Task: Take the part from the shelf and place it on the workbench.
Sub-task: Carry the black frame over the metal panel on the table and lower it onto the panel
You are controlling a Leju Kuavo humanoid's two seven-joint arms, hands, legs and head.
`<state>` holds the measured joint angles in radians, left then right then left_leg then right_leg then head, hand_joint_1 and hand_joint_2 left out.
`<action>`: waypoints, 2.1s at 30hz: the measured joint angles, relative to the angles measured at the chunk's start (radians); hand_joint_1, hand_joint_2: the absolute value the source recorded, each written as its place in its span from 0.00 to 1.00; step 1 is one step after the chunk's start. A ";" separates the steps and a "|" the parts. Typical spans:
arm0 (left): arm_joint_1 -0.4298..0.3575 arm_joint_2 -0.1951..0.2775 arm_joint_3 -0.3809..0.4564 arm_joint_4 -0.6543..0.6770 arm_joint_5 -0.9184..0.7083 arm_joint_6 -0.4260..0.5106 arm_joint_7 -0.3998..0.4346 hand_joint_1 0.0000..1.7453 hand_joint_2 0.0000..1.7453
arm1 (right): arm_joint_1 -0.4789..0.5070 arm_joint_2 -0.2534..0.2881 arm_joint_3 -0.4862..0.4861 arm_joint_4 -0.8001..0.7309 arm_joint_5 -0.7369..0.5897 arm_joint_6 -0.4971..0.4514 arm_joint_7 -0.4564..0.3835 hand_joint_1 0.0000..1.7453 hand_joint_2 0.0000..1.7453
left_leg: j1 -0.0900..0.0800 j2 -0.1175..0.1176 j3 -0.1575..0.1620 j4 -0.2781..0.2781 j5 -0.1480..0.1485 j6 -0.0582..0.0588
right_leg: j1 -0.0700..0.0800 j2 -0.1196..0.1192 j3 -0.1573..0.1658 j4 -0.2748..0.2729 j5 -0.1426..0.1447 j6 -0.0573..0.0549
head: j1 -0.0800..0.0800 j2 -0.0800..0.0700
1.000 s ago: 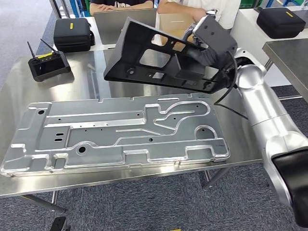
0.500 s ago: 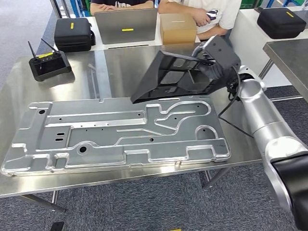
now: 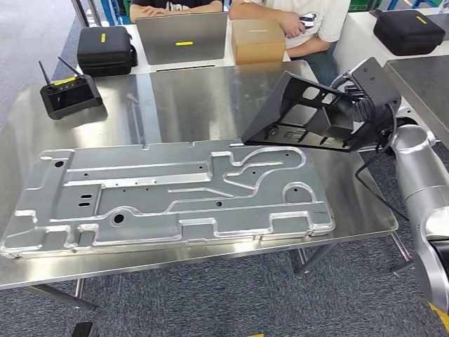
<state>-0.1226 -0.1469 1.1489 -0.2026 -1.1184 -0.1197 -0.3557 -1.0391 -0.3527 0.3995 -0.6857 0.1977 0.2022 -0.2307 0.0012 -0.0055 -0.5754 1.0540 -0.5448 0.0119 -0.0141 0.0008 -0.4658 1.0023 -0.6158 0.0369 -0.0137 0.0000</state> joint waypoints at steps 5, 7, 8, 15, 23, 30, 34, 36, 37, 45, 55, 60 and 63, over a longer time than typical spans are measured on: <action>-0.001 0.000 -0.004 0.000 0.001 -0.003 0.001 0.00 1.00 | -0.010 0.007 -0.011 0.024 0.040 0.001 0.007 1.00 1.00 | 0.000 0.000 0.000 0.000 0.000 0.000 | 0.000 0.000 0.000 0.000 0.000 0.000 | 0.000 0.000; -0.002 0.000 -0.005 0.000 0.001 -0.003 0.002 0.00 1.00 | -0.019 0.017 -0.011 0.033 0.050 0.002 0.008 1.00 1.00 | 0.000 0.000 0.000 0.000 0.000 0.000 | 0.000 0.000 0.000 0.000 0.000 0.000 | 0.000 0.000; -0.002 0.000 -0.007 0.000 0.001 -0.003 0.002 0.00 1.00 | -0.023 0.023 -0.011 0.036 0.054 0.003 0.009 1.00 1.00 | 0.000 0.000 0.000 0.000 0.000 0.000 | 0.000 0.000 0.000 0.000 0.000 0.000 | 0.000 0.000; -0.005 0.000 -0.017 0.000 0.002 -0.006 0.003 0.00 1.00 | -0.057 0.104 -0.001 0.056 0.084 0.017 0.022 1.00 1.00 | 0.000 0.001 0.000 0.000 0.000 0.000 | 0.000 0.002 0.000 0.001 0.000 0.000 | 0.000 0.000; -0.012 0.000 -0.021 0.000 0.006 -0.008 0.013 0.00 1.00 | -0.087 0.220 0.020 0.096 0.104 -0.012 0.042 1.00 1.00 | 0.001 0.001 0.000 -0.001 0.000 0.000 | 0.000 0.001 0.000 0.001 0.000 0.000 | 0.000 0.000; -0.018 0.000 -0.030 0.000 0.006 -0.012 0.022 0.00 1.00 | -0.103 0.299 0.031 0.143 0.107 -0.059 0.051 1.00 1.00 | 0.001 0.001 0.000 -0.001 0.000 0.000 | 0.000 0.002 0.000 0.001 0.000 0.000 | 0.000 0.000; -0.019 0.000 -0.034 0.000 0.008 -0.012 0.023 0.00 1.00 | -0.111 0.323 0.032 0.169 0.108 -0.080 0.053 1.00 1.00 | 0.001 0.001 0.001 -0.001 0.000 0.000 | 0.000 0.002 0.001 0.001 0.000 0.000 | 0.000 0.000; -0.019 0.000 -0.034 0.000 0.009 -0.011 0.024 0.00 1.00 | -0.113 0.329 0.032 0.180 0.107 -0.088 0.054 1.00 1.00 | 0.001 0.001 0.002 -0.001 0.000 0.000 | 0.000 0.002 0.002 0.001 0.000 0.000 | 0.000 0.000; -0.019 0.000 -0.035 0.000 0.009 -0.011 0.024 0.00 1.00 | -0.114 0.332 0.031 0.185 0.107 -0.091 0.054 1.00 1.00 | 0.001 0.001 0.002 -0.001 0.000 0.000 | 0.000 0.002 0.002 0.001 0.000 0.000 | 0.000 0.000; -0.021 -0.001 -0.040 0.000 0.014 -0.008 0.027 0.00 1.00 | -0.119 0.349 0.027 0.216 0.124 -0.122 0.065 1.00 1.00 | 0.001 0.002 0.006 -0.001 0.000 0.000 | 0.000 0.002 0.006 0.001 0.000 0.000 | 0.000 0.000; -0.021 -0.003 -0.045 0.000 0.029 -0.007 0.036 0.00 1.00 | -0.102 0.372 0.012 0.258 0.157 -0.160 0.074 0.00 0.00 | 0.001 0.002 0.014 -0.001 0.000 0.000 | 0.000 0.002 0.014 0.000 0.000 -0.001 | 0.000 0.000; -0.020 -0.003 -0.045 0.000 0.030 0.003 0.037 0.00 1.00 | -0.088 0.378 0.008 0.269 0.164 -0.163 0.074 0.00 0.00 | 0.001 0.002 0.017 -0.001 0.000 0.000 | 0.000 0.001 0.017 0.000 0.000 -0.001 | 0.000 0.000; -0.018 -0.003 -0.045 0.000 0.031 0.003 0.034 0.00 1.00 | -0.067 0.379 0.000 0.277 0.167 -0.163 0.073 0.00 0.00 | 0.000 0.002 0.017 -0.001 0.000 0.000 | 0.000 0.001 0.018 0.000 0.000 -0.001 | 0.000 0.000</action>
<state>-0.1407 -0.1503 1.1036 -0.2026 -1.0877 -0.1166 -0.3221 -1.1066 0.0259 0.3998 -0.4084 0.3644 0.0394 -0.1576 0.0015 -0.0038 -0.5583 1.0535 -0.5443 0.0122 -0.0141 0.0023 -0.4482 1.0022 -0.6156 0.0360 -0.0140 0.0000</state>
